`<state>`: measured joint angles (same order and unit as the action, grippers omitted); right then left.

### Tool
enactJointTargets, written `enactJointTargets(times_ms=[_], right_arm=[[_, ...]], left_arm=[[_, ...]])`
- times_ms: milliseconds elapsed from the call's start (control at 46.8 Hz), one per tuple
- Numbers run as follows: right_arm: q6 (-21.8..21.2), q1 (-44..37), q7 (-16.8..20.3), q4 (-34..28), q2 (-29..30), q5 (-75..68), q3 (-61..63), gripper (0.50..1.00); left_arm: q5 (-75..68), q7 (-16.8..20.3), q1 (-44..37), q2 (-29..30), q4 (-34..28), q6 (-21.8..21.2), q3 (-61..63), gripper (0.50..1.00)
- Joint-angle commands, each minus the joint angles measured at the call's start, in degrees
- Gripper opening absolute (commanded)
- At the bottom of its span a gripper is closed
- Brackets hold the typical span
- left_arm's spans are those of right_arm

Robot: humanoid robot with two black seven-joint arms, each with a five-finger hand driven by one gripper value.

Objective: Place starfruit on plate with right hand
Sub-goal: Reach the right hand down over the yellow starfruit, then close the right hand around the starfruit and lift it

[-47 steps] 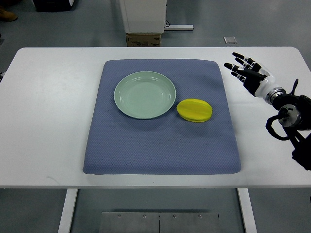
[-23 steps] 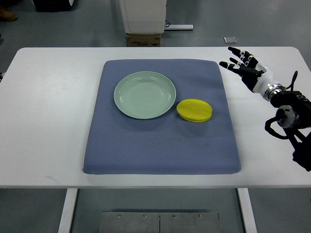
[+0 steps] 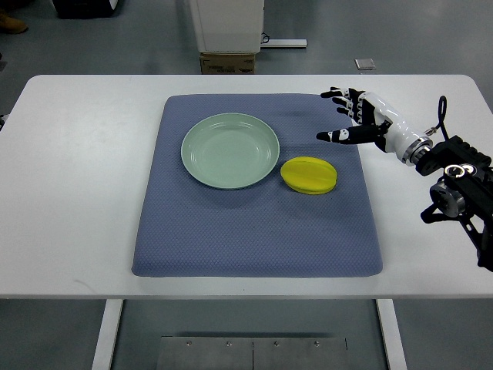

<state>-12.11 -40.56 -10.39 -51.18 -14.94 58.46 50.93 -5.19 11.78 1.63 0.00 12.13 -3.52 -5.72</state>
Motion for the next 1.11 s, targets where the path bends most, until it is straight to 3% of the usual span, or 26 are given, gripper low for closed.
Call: enactJointTargets(times_ms=[0, 363, 833, 1089], right_arm=[[0.0, 0.0, -0.4, -1.1, -0.4, 2.2, -1.1, 0.998], [0.0, 0.5, -1.7, -5.3, -1.1, 10.4, -5.6, 0.998], [0.0, 0.9, -1.8, -5.6, -1.2, 12.5, -9.5, 0.995], [0.1, 2.0, -1.7, -5.3, -0.9, 12.9, -10.2, 0.962]], left_arm=[[0.0, 0.0, 0.0, 0.0, 0.0, 0.0, -0.1, 1.000], [0.0, 0.0, 0.0, 0.0, 0.0, 0.0, -0.1, 1.000], [0.0, 0.0, 0.0, 0.0, 0.0, 0.0, 0.0, 1.000], [0.0, 0.0, 0.0, 0.0, 0.0, 0.0, 0.0, 1.000]])
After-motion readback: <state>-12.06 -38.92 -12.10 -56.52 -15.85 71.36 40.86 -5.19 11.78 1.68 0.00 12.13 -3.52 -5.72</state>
